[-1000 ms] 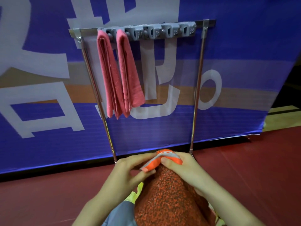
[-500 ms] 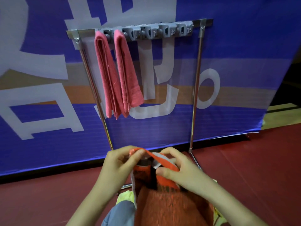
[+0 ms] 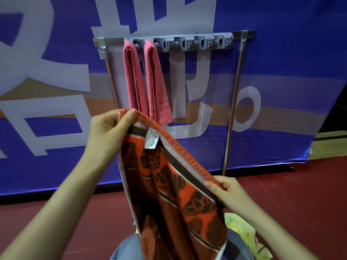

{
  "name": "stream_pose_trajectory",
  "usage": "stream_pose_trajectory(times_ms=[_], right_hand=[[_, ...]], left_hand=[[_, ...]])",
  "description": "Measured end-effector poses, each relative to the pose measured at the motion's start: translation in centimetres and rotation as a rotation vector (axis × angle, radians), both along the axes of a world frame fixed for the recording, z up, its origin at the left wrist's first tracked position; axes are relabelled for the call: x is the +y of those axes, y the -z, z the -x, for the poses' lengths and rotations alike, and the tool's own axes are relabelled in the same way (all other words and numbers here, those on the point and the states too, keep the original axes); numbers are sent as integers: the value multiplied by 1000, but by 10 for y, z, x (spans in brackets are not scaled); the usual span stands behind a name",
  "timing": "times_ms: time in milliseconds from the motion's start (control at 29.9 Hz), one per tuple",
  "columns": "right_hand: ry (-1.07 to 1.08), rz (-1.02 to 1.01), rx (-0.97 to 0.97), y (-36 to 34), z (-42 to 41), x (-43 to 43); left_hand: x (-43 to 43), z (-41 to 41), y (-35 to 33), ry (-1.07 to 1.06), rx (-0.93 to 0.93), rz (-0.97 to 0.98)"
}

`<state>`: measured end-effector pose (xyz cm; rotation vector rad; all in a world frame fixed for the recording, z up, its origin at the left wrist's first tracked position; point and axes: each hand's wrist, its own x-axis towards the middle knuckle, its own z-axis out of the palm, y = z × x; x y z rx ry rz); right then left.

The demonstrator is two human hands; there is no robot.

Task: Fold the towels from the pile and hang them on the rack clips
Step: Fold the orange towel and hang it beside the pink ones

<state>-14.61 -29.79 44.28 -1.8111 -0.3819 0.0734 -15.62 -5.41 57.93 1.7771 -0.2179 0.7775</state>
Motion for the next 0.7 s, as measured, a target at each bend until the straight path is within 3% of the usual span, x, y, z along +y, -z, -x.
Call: stream_pose_trajectory(times_ms=[234,469,603,703], right_hand=[[160,83,-166,-21,-39,-33],[291,130,-411,-123,-97,-39],[276,123,-446,-155,-100,-35],[199,79,-316,-149,-91,-27]], left_hand=[[43,-27,-29,-128,12,4],[58,-51,-63,-206,48,-3],[60,-58,-56,-220,93,40],[55,-60,-30,-222,164,65]])
